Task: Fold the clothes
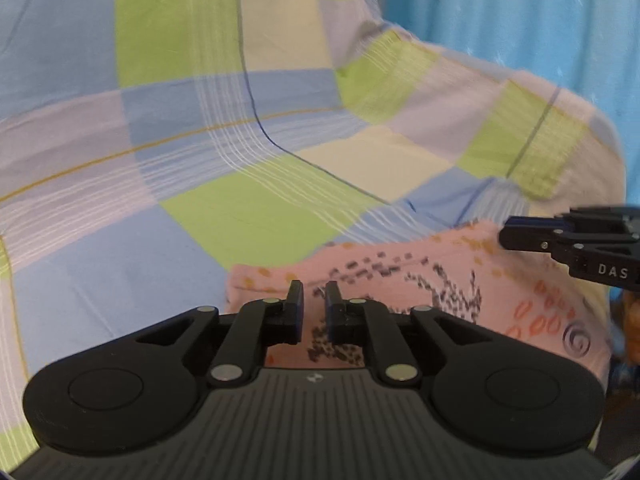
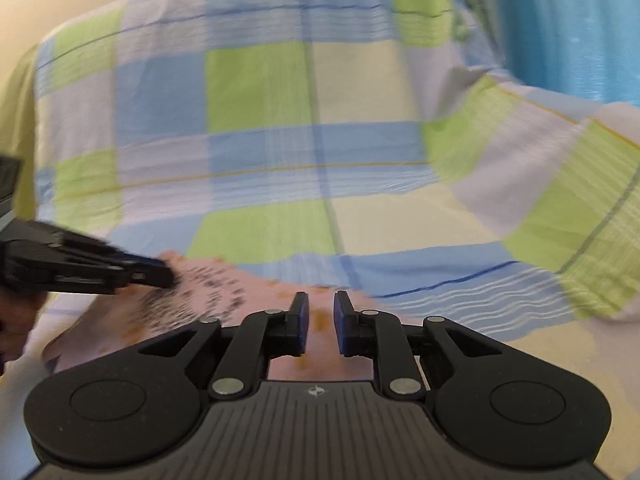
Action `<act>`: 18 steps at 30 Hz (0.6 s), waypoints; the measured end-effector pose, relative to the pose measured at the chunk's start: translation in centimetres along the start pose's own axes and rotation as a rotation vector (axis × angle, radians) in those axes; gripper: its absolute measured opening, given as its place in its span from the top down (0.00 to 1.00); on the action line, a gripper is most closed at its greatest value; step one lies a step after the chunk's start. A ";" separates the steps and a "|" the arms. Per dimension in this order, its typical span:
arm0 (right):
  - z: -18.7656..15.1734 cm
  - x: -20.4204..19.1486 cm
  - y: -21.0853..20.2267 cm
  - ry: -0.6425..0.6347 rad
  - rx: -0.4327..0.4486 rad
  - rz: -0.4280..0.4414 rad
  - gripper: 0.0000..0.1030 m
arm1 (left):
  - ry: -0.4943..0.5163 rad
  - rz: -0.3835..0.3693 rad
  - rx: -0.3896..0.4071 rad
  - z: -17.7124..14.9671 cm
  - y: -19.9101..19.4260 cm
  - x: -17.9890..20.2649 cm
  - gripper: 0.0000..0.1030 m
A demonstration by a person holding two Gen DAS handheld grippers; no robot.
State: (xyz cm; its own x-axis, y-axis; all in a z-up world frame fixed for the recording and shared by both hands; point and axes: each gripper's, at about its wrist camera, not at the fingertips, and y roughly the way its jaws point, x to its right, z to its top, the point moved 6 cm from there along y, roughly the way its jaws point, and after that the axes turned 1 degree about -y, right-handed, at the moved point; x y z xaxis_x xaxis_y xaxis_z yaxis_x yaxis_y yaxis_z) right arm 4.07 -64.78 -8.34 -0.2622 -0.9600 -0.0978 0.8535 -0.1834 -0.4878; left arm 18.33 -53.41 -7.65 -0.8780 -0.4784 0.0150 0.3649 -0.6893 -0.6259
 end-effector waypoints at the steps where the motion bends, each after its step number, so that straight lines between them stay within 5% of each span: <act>1: -0.4 -0.5 0.5 -0.028 -0.027 0.003 0.82 | 0.023 0.016 -0.004 -0.3 0.4 0.0 0.87; 4: -1.1 -0.4 1.3 -0.071 -0.066 -0.030 0.84 | -0.024 0.036 0.010 -0.5 0.6 -1.0 0.77; 7: -0.9 1.4 0.4 -0.005 -0.057 -0.109 0.84 | -0.050 0.117 -0.002 -0.6 0.0 -2.2 0.91; 12: -0.6 -0.8 -2.9 0.006 -0.006 -0.010 0.82 | 0.002 -0.055 0.004 -1.2 -3.1 0.4 0.89; 15: -1.6 -3.7 -2.8 -0.082 -0.055 0.049 0.82 | 0.117 -0.078 -0.055 -2.9 -3.0 2.7 0.87; 18: -3.3 -4.8 -2.5 -0.186 -0.136 0.020 0.83 | 0.150 -0.021 -0.061 -3.4 -3.4 2.5 0.86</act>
State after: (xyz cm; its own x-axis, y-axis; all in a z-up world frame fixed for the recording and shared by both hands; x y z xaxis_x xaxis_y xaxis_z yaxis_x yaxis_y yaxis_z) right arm 1.75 -59.05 -9.50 -0.1477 -0.9879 0.0467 0.7857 -0.1459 -0.6011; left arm 13.88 -50.42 -8.16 -0.9233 -0.3745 -0.0849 0.3303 -0.6618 -0.6730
